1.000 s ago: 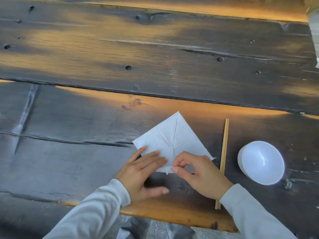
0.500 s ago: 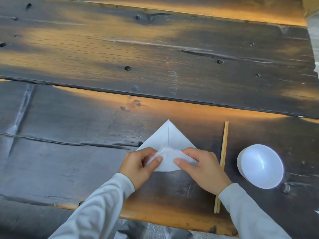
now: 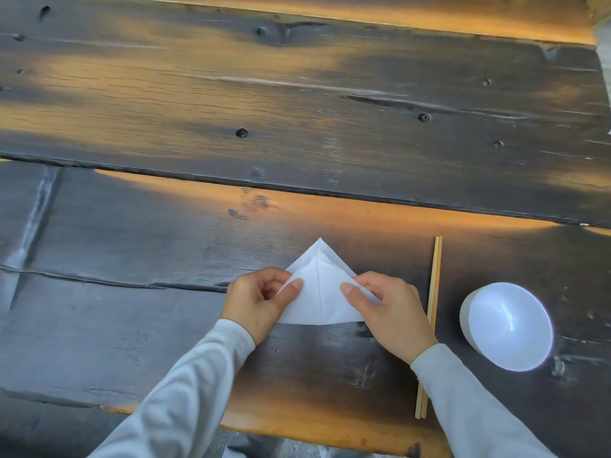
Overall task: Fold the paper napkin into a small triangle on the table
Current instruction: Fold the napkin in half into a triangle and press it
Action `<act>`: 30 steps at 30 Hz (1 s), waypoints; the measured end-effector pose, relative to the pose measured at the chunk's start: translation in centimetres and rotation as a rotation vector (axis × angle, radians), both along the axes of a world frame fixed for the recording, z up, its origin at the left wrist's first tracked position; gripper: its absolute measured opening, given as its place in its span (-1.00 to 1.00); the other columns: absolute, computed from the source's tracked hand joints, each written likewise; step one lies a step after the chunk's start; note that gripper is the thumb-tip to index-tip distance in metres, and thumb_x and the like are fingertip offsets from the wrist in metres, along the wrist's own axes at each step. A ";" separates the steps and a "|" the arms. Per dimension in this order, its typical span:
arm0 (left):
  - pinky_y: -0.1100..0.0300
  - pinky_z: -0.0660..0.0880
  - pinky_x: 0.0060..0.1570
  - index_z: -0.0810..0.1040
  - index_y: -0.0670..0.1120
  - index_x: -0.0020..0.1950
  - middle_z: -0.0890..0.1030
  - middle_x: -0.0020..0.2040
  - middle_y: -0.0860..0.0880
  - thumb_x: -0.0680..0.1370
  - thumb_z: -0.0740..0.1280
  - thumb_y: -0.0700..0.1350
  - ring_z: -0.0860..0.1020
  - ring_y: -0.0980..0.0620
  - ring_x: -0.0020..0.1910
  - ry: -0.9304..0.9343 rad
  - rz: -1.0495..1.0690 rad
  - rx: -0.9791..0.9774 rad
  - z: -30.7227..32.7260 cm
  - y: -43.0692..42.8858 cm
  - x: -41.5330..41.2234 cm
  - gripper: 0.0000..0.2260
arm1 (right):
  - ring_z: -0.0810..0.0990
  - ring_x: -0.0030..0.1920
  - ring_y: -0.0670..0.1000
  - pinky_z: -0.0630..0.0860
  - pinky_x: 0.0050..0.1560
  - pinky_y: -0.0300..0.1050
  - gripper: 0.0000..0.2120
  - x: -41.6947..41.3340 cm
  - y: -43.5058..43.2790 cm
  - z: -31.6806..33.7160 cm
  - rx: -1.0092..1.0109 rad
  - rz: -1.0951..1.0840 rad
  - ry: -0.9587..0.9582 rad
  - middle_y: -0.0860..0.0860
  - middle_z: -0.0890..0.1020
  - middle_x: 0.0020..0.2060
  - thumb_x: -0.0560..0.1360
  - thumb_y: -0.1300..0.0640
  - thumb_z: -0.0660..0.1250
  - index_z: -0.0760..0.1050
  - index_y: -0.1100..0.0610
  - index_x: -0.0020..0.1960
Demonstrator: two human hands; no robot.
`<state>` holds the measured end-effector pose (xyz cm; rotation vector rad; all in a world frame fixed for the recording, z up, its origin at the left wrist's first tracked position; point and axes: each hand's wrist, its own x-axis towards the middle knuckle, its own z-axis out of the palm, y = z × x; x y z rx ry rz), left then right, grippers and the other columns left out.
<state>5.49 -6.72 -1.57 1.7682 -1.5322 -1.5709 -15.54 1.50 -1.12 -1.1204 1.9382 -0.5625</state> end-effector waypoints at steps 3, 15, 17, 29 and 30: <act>0.36 0.45 -0.28 0.68 0.13 -0.20 0.62 -0.40 0.06 0.43 0.55 0.04 0.54 0.13 -0.37 0.011 -0.004 0.009 0.0 -0.3 0.2 -0.92 | 0.64 -0.11 -0.09 0.58 -0.17 -0.27 -0.79 0.1 -0.5 0.1 0.013 -0.021 0.008 -0.13 0.68 -0.15 0.61 -0.12 0.29 0.63 -0.05 -0.05; 0.48 0.35 -0.29 0.65 0.12 -0.28 0.63 -0.44 0.05 0.39 0.55 0.07 0.47 0.21 -0.44 -0.181 -0.044 -0.077 -0.2 -1.9 0.8 -0.88 | 0.60 -0.21 -0.08 0.42 -0.23 -0.35 -0.79 0.4 -1.5 -0.2 0.061 -0.064 0.117 -0.09 0.66 -0.23 0.61 -0.09 0.31 0.62 -0.02 -0.09; 0.43 0.37 -0.29 0.65 0.10 -0.29 0.63 -0.43 0.07 0.40 0.54 0.07 0.48 0.20 -0.43 -0.211 -0.043 -0.091 -0.4 -2.2 0.9 -0.87 | 0.60 -0.23 -0.08 0.43 -0.24 -0.33 -0.78 0.4 -1.6 -0.2 0.058 -0.078 0.119 -0.11 0.64 -0.27 0.61 -0.10 0.31 0.61 -0.03 -0.12; 0.52 0.38 -0.26 0.65 0.12 -0.18 0.65 -0.34 0.20 0.37 0.58 0.02 0.53 0.20 -0.38 -0.228 -0.215 -0.113 0.3 -2.7 2.0 -0.87 | 0.58 -0.22 -0.12 0.36 -0.24 -0.37 -0.83 0.6 -1.7 -0.2 0.063 -0.101 0.127 -0.17 0.59 -0.29 0.61 -0.08 0.32 0.55 -0.08 -0.14; 0.52 0.37 -0.25 0.64 0.12 -0.17 0.65 -0.35 0.22 0.39 0.57 0.01 0.53 0.20 -0.36 -0.248 -0.231 -0.129 0.4 -2.7 2.2 -0.87 | 0.58 -0.23 -0.11 0.36 -0.25 -0.37 -0.82 0.6 -1.7 -0.2 0.063 -0.101 0.131 -0.18 0.59 -0.30 0.61 -0.08 0.32 0.56 -0.07 -0.14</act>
